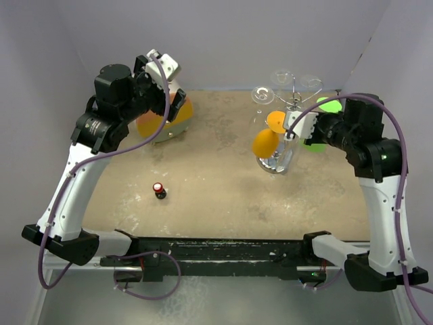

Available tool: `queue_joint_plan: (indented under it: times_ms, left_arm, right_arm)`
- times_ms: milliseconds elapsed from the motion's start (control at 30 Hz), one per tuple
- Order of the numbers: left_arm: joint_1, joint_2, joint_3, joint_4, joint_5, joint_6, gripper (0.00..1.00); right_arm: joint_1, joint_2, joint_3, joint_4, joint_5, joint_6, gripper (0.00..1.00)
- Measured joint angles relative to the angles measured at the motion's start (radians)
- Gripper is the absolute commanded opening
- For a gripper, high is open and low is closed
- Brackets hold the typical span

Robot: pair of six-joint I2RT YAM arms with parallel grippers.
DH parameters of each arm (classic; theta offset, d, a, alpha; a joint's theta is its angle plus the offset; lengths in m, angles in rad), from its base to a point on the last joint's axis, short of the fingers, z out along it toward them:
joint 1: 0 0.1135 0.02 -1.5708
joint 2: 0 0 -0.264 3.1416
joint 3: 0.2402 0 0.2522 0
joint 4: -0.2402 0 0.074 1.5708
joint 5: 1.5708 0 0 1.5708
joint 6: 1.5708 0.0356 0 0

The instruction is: Place the wine glass upside down on the wine glass rack

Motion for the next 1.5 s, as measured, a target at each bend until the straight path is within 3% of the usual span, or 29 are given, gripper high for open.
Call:
queue_joint_plan:
  times_ms: [933,1500]
  left_arm:
    - [0.019,-0.021,0.0,-0.001,0.022,-0.001,0.99]
    - [0.019,-0.034,-0.009,-0.001,0.023,0.0,0.99]
  right_arm:
    - [-0.048,-0.094,-0.081,-0.003,0.031,0.04,0.0]
    - [-0.052,-0.094,-0.14,0.015,0.053,0.063,0.08]
